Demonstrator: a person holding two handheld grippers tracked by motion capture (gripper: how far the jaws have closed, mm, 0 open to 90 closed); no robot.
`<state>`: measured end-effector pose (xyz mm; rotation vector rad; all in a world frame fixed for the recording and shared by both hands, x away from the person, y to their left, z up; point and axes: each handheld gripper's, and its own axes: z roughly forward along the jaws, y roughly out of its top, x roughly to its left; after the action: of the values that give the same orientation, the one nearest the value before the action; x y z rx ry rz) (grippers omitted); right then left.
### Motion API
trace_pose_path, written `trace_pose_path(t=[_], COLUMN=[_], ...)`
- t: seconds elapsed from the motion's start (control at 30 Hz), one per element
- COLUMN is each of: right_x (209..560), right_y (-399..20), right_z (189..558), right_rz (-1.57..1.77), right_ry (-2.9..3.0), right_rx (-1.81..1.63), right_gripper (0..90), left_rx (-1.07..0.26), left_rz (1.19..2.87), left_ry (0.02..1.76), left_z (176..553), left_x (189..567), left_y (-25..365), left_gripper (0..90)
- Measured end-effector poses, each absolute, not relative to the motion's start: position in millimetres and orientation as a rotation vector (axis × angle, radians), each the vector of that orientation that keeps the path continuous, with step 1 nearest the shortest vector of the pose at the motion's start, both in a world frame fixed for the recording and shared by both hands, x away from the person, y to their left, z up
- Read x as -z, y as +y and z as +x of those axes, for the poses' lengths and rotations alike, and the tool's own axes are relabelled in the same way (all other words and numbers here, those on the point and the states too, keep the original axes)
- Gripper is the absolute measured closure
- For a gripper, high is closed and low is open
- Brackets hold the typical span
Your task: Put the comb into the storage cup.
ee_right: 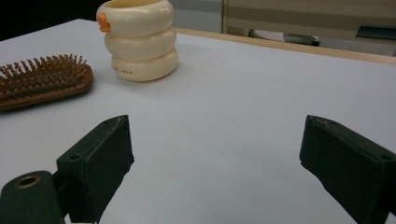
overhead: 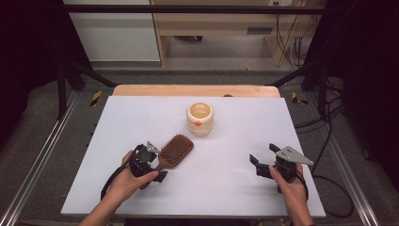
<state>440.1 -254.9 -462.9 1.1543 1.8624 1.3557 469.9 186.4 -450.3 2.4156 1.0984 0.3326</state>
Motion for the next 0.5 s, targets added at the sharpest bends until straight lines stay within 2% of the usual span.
trace_pose_path(t=[0.4,0.5], right_x=[463.1,463.1], right_y=[-254.9,-254.7], right_z=[440.2,440.3], right_rz=[1.156,1.159], right_ry=[1.864,1.866], right_rx=[-1.353,-1.352], right_gripper=[9.7,9.6], left_rx=[-0.299,-0.299], left_rz=[2.427,2.435], left_ry=[1.085,1.078], left_z=[471.1,471.0], left_x=[449.9,448.4], left_y=[187.5,187.9], left_gripper=[14.6,18.5])
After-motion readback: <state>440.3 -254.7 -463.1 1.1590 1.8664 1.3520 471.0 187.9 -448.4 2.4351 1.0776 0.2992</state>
